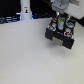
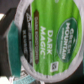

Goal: Open the kcup holder, insert the kcup into the holder, and close the kcup holder

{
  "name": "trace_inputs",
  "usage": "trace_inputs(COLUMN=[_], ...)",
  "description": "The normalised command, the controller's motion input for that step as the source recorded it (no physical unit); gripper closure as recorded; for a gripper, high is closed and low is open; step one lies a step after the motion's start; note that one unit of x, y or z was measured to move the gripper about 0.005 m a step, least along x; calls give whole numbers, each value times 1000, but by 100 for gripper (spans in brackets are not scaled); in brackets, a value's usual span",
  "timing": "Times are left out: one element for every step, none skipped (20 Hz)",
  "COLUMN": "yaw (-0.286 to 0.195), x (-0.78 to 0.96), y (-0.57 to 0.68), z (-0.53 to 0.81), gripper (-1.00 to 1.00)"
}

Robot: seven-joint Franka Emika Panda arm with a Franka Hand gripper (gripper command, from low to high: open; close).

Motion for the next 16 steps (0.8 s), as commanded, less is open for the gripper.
trace_inputs(yaw=[14, 21, 28, 25, 38, 30, 38, 32, 30, 26, 28, 24, 52, 55, 60, 56], x=[75, 69, 45, 75, 34, 78, 45, 131, 84, 84, 92, 69, 116, 122, 130, 126], y=[56, 92, 126, 162, 143, 186, 155, 161, 178, 188, 198, 190, 151, 132, 120, 115], z=[-227, -188, -159, -144, -152, -95, -92, 25, 36, 58, 87, 68, 209, 228, 239, 246], gripper=[100, 100, 100, 100, 100, 100, 100, -100, -100, -100, -100, -100, -100, -100, -100, -100])
